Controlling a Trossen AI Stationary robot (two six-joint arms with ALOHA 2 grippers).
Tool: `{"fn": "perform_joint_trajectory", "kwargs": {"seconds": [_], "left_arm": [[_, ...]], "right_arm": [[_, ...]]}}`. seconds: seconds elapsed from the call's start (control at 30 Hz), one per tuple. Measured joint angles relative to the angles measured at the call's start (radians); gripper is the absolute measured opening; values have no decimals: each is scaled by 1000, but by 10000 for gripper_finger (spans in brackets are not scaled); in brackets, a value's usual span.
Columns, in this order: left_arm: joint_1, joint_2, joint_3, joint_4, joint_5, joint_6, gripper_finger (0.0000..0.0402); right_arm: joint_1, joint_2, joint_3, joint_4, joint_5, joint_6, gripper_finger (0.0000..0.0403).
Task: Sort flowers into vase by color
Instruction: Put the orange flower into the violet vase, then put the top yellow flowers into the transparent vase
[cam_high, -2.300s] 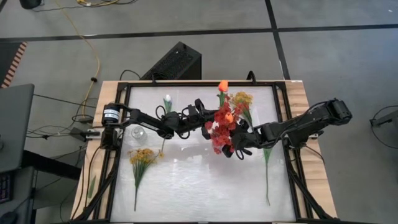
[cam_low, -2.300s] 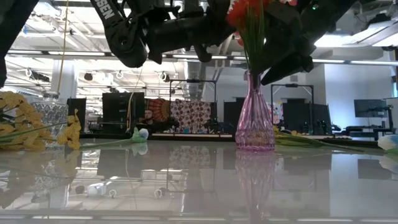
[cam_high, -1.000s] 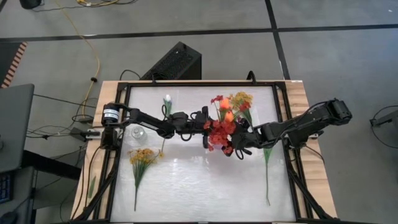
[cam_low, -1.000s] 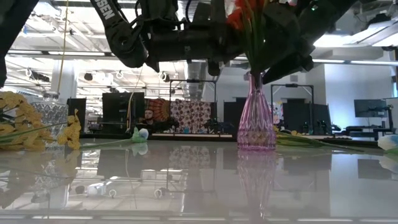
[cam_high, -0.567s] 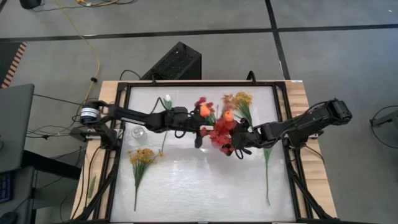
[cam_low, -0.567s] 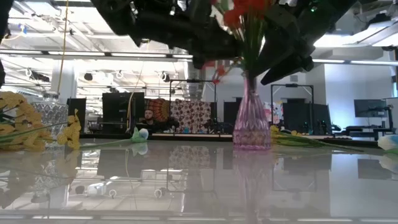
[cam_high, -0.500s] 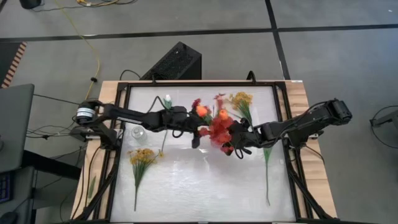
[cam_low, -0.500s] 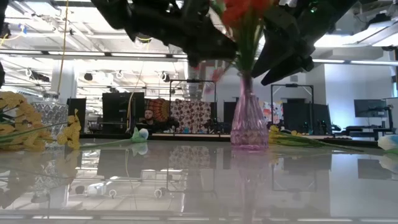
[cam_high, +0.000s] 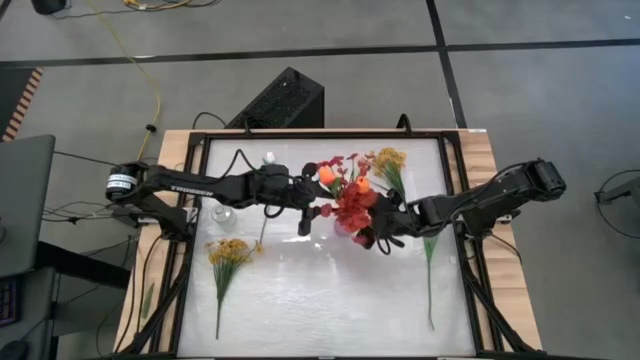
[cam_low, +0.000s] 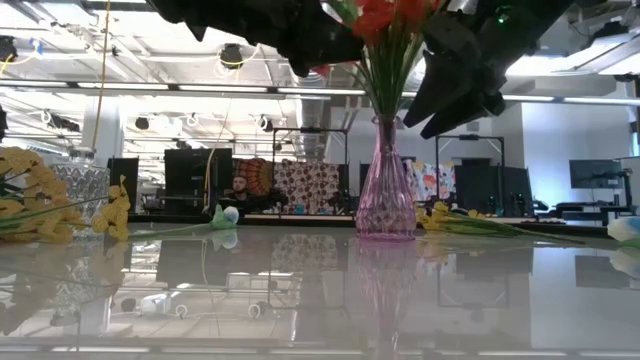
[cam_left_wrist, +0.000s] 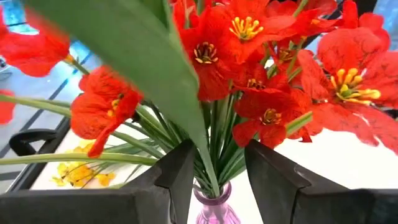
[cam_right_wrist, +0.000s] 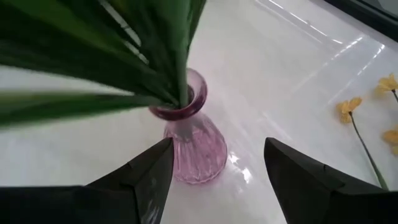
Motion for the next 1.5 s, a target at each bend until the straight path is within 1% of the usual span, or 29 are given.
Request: {"fn": "perform_joint_trajectory", "kwargs": {"seconds": [0.13, 0.2, 0.3, 0.4, 0.5, 0.57, 0.63, 0.73, 0.83, 0.9, 0.97, 1.1, 1.2, 1.3, 1.37, 1.5], "left_arm": [[0, -37, 1, -19, 1, 16, 133], [1, -72, 16, -82, 2, 32, 133], [1, -114, 39, -229, 16, 49, 133], [1, -150, 62, -362, 34, 38, 133], [0, -195, 89, -499, 36, 1, 133], [0, -222, 106, -602, 35, -27, 133], [0, -254, 123, -678, 26, -70, 133], [0, -310, 133, -730, 6, -140, 133], [0, -358, 134, -790, -11, -185, 133], [0, -387, 134, -835, -41, -205, 132], [0, -414, 134, -922, -87, -223, 132], [0, -446, 122, -1043, -167, -288, 132], [-3, -466, 83, -1041, -165, -364, 132], [-22, -487, 25, -1042, -155, -437, 132], [-44, -502, -21, -1039, -156, -485, 132], [-99, -553, -116, -1015, -195, -594, 132]], "right_arm": [[2, -2, 0, -9, -1, 0, 276], [1, -15, 0, -20, -7, 0, 276], [-2, -43, 0, -49, -41, 2, 276], [-14, -82, 0, -127, -82, 14, 276], [-33, -125, 0, -254, -84, 74, 276], [-58, -144, 0, -347, -107, 117, 276], [-88, -154, 0, -431, -133, 138, 276], [-141, -153, -6, -480, -178, 133, 276], [-219, -147, -50, -458, -244, 101, 276], [-279, -145, -85, -427, -252, 78, 276], [-346, -146, -118, -383, -253, 51, 276], [-484, -135, -129, -375, -262, 11, 276], [-575, -115, -130, -400, -309, -13, 276], [-636, -79, -130, -401, -382, -58, 276], [-653, -42, -129, -390, -390, -79, 276], [-692, 42, -129, -366, -390, -129, 276]]}}
